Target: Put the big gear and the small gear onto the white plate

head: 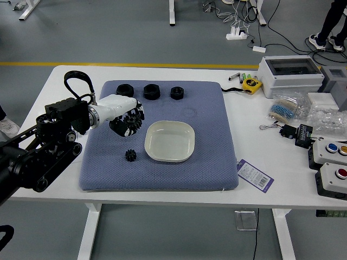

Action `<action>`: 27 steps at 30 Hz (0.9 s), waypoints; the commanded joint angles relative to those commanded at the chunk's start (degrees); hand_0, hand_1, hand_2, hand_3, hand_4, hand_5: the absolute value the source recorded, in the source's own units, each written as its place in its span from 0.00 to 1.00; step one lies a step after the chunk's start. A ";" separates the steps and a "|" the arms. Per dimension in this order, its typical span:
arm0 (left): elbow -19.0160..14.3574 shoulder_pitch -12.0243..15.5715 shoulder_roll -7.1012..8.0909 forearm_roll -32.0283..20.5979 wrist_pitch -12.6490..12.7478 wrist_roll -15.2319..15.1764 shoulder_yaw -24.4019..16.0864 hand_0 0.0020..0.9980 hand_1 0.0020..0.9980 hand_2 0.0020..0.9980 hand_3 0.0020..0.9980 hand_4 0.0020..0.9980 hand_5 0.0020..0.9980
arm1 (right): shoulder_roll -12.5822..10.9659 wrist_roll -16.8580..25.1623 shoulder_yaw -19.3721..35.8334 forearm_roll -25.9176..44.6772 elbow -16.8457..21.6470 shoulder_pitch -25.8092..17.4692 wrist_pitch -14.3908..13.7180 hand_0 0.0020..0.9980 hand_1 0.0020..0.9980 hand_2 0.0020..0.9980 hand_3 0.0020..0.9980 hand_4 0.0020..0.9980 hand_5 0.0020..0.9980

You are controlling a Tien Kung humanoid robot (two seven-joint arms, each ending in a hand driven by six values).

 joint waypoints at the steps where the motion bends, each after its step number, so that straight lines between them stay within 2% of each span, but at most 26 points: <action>1: -0.53 -0.31 -0.49 -0.26 0.03 0.04 0.48 0.36 0.37 0.41 0.50 0.44 0.00 | -0.01 0.03 -0.07 0.11 0.01 0.06 0.00 0.69 0.70 0.76 0.66 0.84 0.76; 2: -0.71 -0.42 -0.66 -0.35 0.03 0.06 0.64 0.36 0.37 0.41 0.50 0.44 0.00 | -0.01 0.04 -0.09 0.14 0.01 0.08 0.01 0.69 0.70 0.76 0.66 0.84 0.76; 4: -1.41 -1.22 -2.18 -1.16 0.20 0.02 2.10 0.36 0.37 0.41 0.50 0.44 0.00 | -0.05 0.05 -0.12 0.13 0.03 0.27 0.00 0.69 0.70 0.76 0.66 0.84 0.76; 6: -1.55 -1.53 -2.95 -1.55 0.29 -0.06 2.73 0.36 0.37 0.41 0.51 0.43 0.00 | -0.07 0.04 -0.10 0.05 0.03 0.36 -0.01 0.69 0.70 0.76 0.66 0.84 0.76; 7: -1.12 -1.85 -4.02 -2.10 0.50 -0.18 3.40 0.36 0.37 0.41 0.51 0.43 0.00 | -0.10 0.03 -0.07 -0.04 0.05 0.46 -0.02 0.69 0.70 0.76 0.66 0.84 0.76; 10: 0.47 -2.50 -5.92 -2.73 0.78 -0.33 4.74 0.36 0.37 0.41 0.51 0.43 0.00 | -0.16 0.05 -0.02 -0.21 0.07 0.69 -0.08 0.69 0.70 0.76 0.66 0.84 0.76; 12: 2.23 -3.00 -7.31 -3.02 0.93 -0.51 5.97 0.36 0.38 0.42 0.52 0.47 0.00 | -0.24 0.09 0.07 -0.43 0.09 0.89 -0.19 0.69 0.69 0.76 0.66 0.84 0.76; 13: 2.54 -3.08 -7.53 -3.05 0.95 -0.54 6.16 0.36 0.38 0.42 0.52 0.47 0.00 | -0.25 0.09 0.09 -0.47 0.09 0.92 -0.21 0.69 0.69 0.76 0.66 0.84 0.76; 16: 5.91 -3.58 -9.26 -4.03 1.54 -1.13 6.82 0.36 0.38 0.42 0.52 0.47 0.00 | -0.31 0.10 0.30 -0.90 0.11 1.14 -0.45 0.69 0.69 0.76 0.66 0.84 0.76; 17: 6.46 -3.63 -9.46 -4.09 1.56 -1.14 6.82 0.37 0.40 0.44 0.54 0.53 0.00 | -0.31 0.10 0.32 -0.96 0.11 1.16 -0.48 0.69 0.69 0.76 0.65 0.84 0.76; 22: 10.51 -3.98 -11.20 -4.08 1.98 -1.48 7.35 0.37 0.40 0.44 0.54 0.53 0.00 | -0.38 0.07 0.66 -1.50 0.15 1.38 -0.75 0.69 0.69 0.76 0.65 0.84 0.76; 23: 10.73 -4.01 -11.29 -4.02 2.01 -1.52 7.39 0.46 0.50 0.54 0.59 0.87 0.05 | -0.38 0.06 0.68 -1.55 0.16 1.39 -0.76 0.69 0.69 0.76 0.65 0.84 0.76; 27: 12.59 -4.43 -11.96 -3.47 2.22 -1.74 7.40 0.46 0.50 0.54 0.59 0.87 0.05 | -0.40 -0.09 0.88 -2.07 0.17 1.50 -0.87 0.69 0.69 0.76 0.65 0.84 0.76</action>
